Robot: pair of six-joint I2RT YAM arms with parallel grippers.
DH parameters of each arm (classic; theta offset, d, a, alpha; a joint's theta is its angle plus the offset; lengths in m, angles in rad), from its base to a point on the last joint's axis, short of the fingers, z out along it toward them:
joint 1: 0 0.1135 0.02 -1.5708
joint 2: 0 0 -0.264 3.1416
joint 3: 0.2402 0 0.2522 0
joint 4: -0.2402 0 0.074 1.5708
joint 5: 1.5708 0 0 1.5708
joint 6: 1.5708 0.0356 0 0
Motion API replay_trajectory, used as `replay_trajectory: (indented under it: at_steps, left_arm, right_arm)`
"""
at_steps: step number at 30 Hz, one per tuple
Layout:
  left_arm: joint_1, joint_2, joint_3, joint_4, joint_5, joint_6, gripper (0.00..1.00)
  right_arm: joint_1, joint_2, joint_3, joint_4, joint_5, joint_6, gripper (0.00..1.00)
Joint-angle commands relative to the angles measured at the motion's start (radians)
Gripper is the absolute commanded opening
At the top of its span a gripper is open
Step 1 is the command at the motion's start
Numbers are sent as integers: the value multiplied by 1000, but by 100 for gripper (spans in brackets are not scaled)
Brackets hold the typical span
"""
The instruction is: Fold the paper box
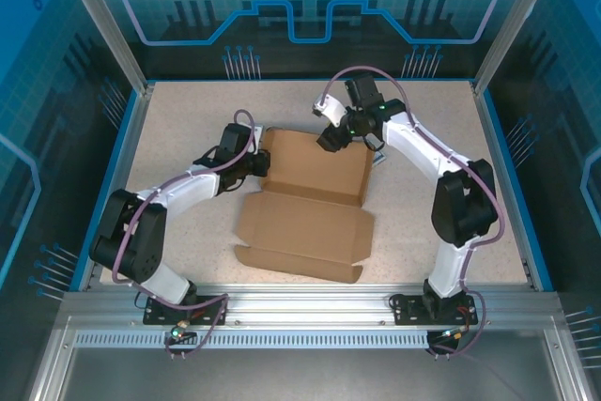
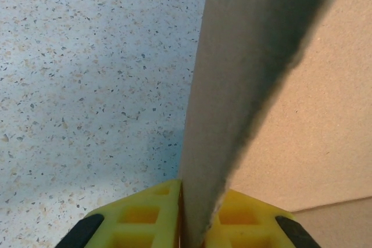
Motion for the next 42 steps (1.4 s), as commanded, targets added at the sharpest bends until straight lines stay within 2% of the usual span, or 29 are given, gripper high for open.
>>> replay_trajectory:
  at_steps: [1,7,15,22,27,31,37,42]
  left_arm:
    - [6,13,41,-19,31,16,15]
    - [7,32,54,-22,30,16,17]
    - [6,55,61,-25,14,16,26]
    - [7,30,69,-37,-4,14,51]
    - [7,-63,49,-32,-12,-3,64]
    - [6,-188,2,-25,-49,-16,68]
    - [11,-389,-85,-38,-171,-10,73]
    - [63,-488,-145,-83,-203,-54,78]
  right_arm:
    - [17,39,49,-55,-20,-19,48]
    - [18,80,64,-52,7,-15,36]
    - [17,122,65,-38,57,19,34]
    - [5,170,94,-53,87,81,31]
    - [-15,211,115,-68,78,167,30]
    - [-32,244,127,-74,68,241,30]
    - [-70,294,142,-60,47,359,30]
    - [-98,323,150,-33,30,466,29]
